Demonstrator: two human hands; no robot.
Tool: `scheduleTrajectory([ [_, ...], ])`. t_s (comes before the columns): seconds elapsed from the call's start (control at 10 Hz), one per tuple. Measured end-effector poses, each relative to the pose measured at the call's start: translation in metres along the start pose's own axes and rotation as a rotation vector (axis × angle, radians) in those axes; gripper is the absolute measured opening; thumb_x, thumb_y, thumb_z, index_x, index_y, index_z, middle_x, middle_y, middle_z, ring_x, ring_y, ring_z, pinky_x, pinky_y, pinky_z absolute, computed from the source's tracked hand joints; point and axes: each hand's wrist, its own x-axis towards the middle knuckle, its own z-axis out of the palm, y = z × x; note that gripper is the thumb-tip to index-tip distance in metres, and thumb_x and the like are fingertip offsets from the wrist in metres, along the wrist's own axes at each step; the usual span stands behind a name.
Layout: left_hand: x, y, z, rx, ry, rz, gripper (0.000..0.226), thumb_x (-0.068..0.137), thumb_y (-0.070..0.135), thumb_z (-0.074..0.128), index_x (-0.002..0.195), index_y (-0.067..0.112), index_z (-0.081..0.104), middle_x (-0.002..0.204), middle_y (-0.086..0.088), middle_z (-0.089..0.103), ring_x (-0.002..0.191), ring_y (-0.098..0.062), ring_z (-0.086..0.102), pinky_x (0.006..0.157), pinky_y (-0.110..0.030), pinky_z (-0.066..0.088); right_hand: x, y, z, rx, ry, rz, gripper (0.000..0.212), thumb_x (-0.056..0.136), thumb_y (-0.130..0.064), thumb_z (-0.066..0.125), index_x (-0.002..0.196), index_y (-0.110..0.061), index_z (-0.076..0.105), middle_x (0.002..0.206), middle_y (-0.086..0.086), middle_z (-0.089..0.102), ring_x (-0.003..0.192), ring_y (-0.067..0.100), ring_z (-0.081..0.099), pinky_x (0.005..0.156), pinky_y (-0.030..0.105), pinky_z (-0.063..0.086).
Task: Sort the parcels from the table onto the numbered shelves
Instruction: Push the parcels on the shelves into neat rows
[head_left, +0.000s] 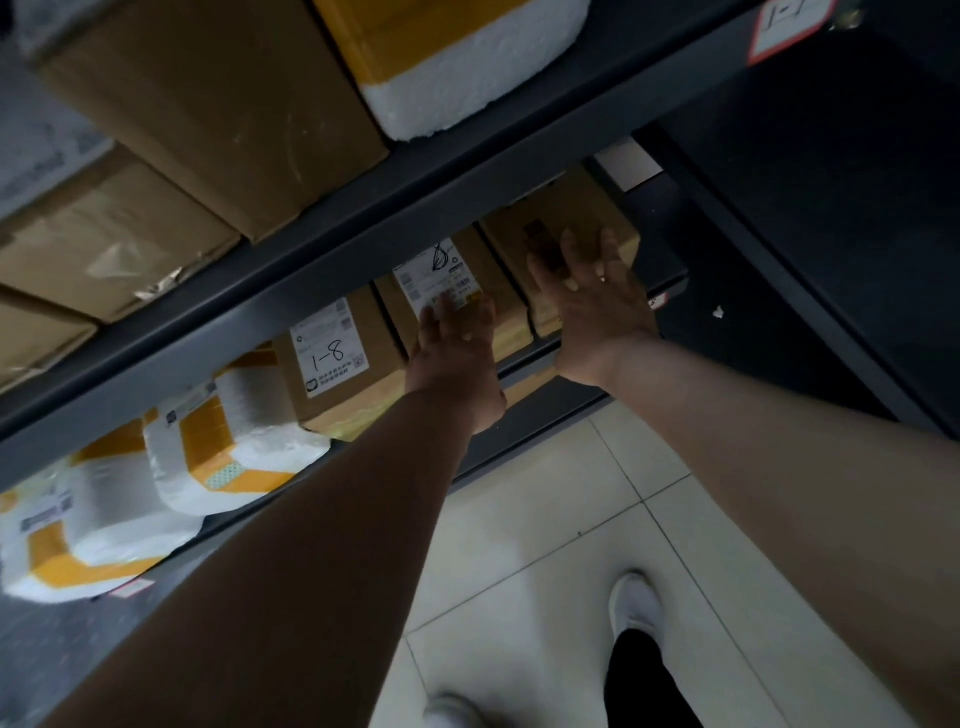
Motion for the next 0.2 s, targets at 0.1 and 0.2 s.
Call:
scheduleTrajectory([
  [0.1, 0.001, -0.003, -0.003, -0.027, -0.03, 0.004, 0.109, 0.086, 0.03, 0.068, 0.151, 0.031, -0.019, 0.159, -0.013, -0.023, 0.146, -0.034, -0.017, 0.118, -0.046, 0.01, -0.001, -0.002, -0.001, -0.015, -0.028, 0.0, 0.11, 0.077, -0.017, 0.064, 0.147, -0.043, -0.016, 0.156, -0.004, -0.028, 0.139, 0.029, -0.033, 0.111, 0.045, -0.014],
  [0.2, -0.01, -0.013, -0.001, -0.092, -0.014, 0.004, 0.107, 0.087, 0.037, 0.067, 0.151, 0.032, -0.018, 0.16, -0.008, -0.022, 0.147, -0.03, -0.016, 0.118, -0.044, 0.008, -0.009, -0.001, 0.002, -0.027, -0.028, -0.007, 0.104, 0.082, -0.032, 0.062, 0.147, -0.041, -0.019, 0.155, -0.004, -0.03, 0.139, 0.026, -0.033, 0.114, 0.047, -0.016],
])
